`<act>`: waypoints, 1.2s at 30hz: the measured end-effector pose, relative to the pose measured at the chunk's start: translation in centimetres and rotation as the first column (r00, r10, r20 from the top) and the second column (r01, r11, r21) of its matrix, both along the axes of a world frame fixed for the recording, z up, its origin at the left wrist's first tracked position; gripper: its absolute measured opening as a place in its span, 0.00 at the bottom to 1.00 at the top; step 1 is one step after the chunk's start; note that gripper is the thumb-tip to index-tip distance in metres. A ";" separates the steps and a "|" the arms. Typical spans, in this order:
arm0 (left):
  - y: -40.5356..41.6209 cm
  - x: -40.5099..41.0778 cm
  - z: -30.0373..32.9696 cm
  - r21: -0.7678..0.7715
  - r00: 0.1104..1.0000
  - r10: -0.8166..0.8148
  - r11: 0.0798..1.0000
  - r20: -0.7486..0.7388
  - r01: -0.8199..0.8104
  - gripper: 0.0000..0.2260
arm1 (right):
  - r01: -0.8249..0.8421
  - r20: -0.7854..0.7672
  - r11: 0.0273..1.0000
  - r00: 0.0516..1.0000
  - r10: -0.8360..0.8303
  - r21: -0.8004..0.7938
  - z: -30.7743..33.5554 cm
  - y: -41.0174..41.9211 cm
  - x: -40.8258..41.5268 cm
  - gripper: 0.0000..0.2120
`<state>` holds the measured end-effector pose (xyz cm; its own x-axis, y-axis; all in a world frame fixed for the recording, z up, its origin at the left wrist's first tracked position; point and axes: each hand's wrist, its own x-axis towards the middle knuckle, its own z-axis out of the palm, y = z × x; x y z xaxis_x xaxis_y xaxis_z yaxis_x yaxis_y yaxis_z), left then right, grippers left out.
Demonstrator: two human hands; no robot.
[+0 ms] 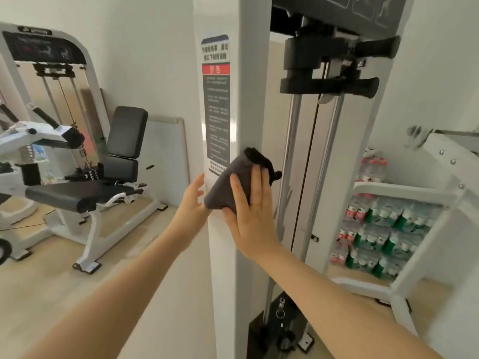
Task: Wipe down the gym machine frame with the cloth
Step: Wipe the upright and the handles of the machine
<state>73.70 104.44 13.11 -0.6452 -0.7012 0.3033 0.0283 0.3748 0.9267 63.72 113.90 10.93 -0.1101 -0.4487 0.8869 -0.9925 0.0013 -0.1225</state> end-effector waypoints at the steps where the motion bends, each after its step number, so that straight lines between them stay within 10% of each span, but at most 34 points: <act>1: 0.1 0.0 -0.4 -0.022 1.000 -0.008 1.000 0.008 0.008 0.24 | -0.023 0.000 0.999 1.000 0.023 -0.023 0.8 -0.3 -0.3 0.28; 10: -1.0 -0.5 -1.5 -0.001 0.997 0.030 1.000 0.074 -0.030 0.17 | -0.096 -0.076 0.985 0.993 0.086 -0.140 3.8 -1.4 -2.4 0.28; 20: -0.1 1.0 -5.3 0.232 0.998 -0.049 0.972 0.047 0.037 0.15 | -0.098 0.239 0.964 0.970 0.037 0.249 -10.3 2.4 1.1 0.32; 29: -1.2 1.2 -5.5 0.199 0.982 -0.168 0.969 0.083 0.149 0.18 | -0.080 0.312 0.928 0.928 0.202 -0.363 4.8 -1.0 1.6 0.20; 36: -1.9 1.1 -6.5 0.180 0.971 -0.227 0.961 0.070 0.212 0.19 | 0.008 0.415 0.971 0.905 0.095 -0.238 -2.3 -1.1 2.7 0.16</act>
<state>74.76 102.59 6.58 -0.8079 -0.5756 0.1266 0.0070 0.2054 0.9786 66.46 112.77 8.61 -0.4810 -0.2519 0.8398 -0.8457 -0.1194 -0.5202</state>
